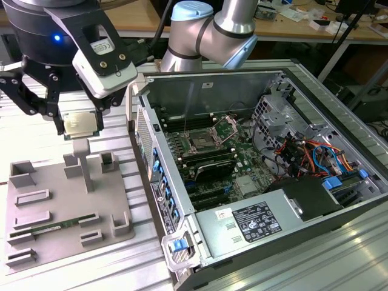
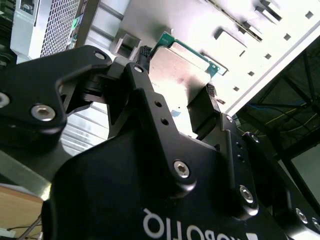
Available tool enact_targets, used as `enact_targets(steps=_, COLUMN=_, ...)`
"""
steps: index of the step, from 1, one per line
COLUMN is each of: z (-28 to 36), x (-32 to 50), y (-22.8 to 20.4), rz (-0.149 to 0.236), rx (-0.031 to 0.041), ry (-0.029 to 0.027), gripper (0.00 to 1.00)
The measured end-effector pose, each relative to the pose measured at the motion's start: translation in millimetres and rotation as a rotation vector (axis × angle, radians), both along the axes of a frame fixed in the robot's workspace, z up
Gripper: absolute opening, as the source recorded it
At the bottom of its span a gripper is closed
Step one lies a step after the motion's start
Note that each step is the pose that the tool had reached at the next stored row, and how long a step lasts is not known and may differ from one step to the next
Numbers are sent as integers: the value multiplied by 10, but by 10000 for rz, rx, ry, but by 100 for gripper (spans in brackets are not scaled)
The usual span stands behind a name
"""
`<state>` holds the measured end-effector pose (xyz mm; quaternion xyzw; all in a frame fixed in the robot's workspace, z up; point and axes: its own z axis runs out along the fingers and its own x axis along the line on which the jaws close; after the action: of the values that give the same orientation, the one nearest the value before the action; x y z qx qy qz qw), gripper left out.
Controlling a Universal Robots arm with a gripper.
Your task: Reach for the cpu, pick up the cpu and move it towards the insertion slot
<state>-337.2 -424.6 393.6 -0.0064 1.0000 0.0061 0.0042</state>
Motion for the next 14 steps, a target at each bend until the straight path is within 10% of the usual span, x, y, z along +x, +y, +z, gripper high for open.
enact_targets(steps=14, z=0, x=76, y=0, rz=0, rx=0, ry=0, gripper=55)
